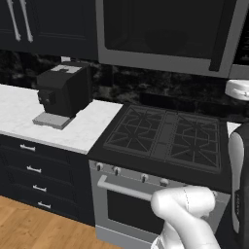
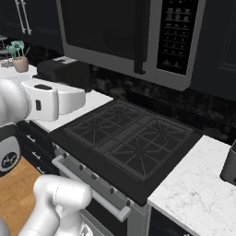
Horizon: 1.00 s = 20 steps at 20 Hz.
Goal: Pick the broccoli from the sink and place it in the bowl. Then pick the bowl and place it in the microwave. Then close the microwave door and press the start button.
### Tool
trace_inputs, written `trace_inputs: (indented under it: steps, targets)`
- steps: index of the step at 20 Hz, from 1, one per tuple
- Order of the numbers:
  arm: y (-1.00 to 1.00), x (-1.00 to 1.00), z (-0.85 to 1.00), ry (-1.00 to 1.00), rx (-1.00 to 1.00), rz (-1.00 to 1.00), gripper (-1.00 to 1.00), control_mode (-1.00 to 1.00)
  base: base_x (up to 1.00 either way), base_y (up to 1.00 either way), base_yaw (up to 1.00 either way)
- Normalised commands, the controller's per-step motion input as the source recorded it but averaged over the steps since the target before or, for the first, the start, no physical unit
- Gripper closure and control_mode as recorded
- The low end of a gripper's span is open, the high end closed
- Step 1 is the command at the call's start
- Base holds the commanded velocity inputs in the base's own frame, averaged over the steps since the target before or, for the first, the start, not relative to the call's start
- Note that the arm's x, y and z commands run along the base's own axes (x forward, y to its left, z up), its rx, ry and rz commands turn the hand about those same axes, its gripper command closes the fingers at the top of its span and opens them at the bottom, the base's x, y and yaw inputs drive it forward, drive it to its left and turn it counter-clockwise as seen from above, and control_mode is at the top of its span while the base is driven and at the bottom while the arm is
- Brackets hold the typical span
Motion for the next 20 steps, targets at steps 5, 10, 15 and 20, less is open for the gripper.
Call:
trace_inputs:
  steps: [5,10,15,20]
  targets:
    - [-0.27,0.24,-0.17,0.01,-0.02,-0.06,1.00,-1.00,0.00,0.00,0.00]
    - [-0.36,0.44,-0.01,0.13,0.00,-0.08,1.00,-1.00,0.00,0.00,0.00]
    - [-0.32,0.48,0.00,0.07,0.00,-0.08,1.00,-1.00,0.00,0.00,0.00]
    - [-0.39,0.41,0.00,0.01,0.00,-0.05,1.00,-1.00,0.00,0.00,0.00]
